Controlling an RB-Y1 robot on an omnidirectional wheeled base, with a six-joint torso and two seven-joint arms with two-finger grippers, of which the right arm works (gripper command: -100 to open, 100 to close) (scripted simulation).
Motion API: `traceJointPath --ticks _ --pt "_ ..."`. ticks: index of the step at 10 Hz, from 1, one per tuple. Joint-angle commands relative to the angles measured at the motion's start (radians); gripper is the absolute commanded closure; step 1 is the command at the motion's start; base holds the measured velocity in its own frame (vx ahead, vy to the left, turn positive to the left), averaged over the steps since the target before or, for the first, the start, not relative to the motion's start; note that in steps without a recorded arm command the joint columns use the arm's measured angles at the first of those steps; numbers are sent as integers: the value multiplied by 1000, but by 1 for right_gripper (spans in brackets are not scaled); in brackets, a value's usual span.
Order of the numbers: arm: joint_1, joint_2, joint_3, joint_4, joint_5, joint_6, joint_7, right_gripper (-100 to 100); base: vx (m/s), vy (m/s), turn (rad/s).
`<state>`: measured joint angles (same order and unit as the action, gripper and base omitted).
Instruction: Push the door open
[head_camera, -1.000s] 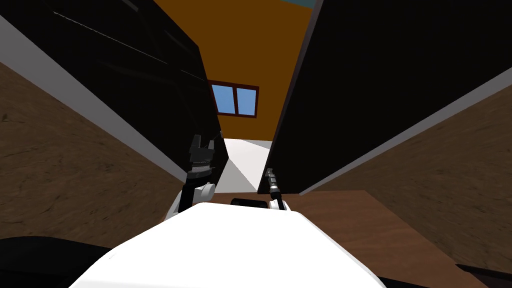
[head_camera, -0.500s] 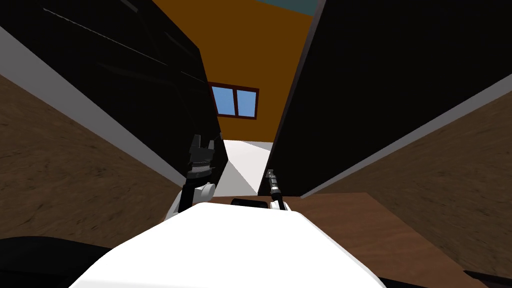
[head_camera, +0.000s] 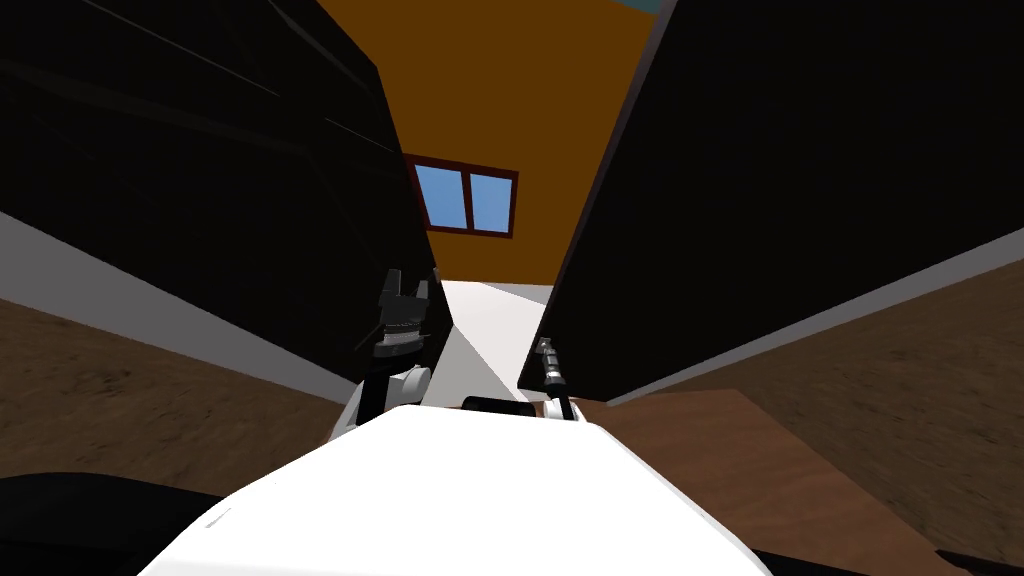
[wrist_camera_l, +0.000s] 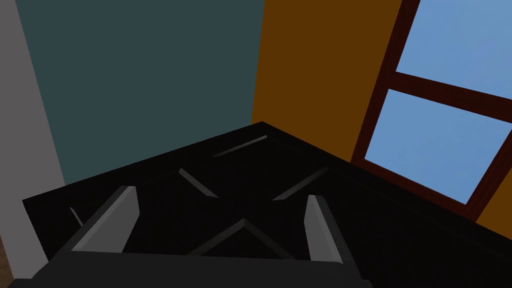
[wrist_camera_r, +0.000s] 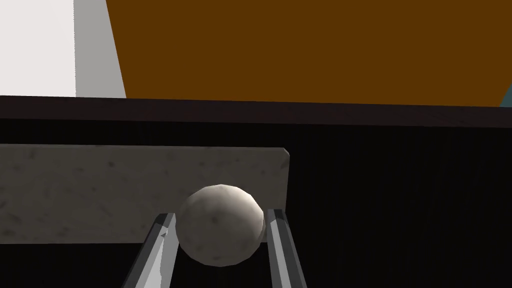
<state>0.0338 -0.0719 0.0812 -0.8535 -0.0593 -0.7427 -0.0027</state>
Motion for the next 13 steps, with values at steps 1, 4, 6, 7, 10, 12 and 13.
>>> traceJointPath --ticks 1,4,6,7,10,12,13 --pt "9 -14 -30 -22 -11 8 8 100 199 62 -45" --pt "3 -18 -68 -14 -27 6 18 100 202 64 -101" --pt "15 -10 -55 -27 -24 8 18 -100 -100 74 -42" --pt "19 -8 -54 -31 -25 8 17 -100 -216 40 -12" --pt "30 4 -51 -42 -28 8 15 -100 -207 69 -40" --pt "33 7 -50 -48 -29 10 15 -100 -156 91 -36" --pt "34 5 -53 -45 -30 5 16 -100 105 2 25"
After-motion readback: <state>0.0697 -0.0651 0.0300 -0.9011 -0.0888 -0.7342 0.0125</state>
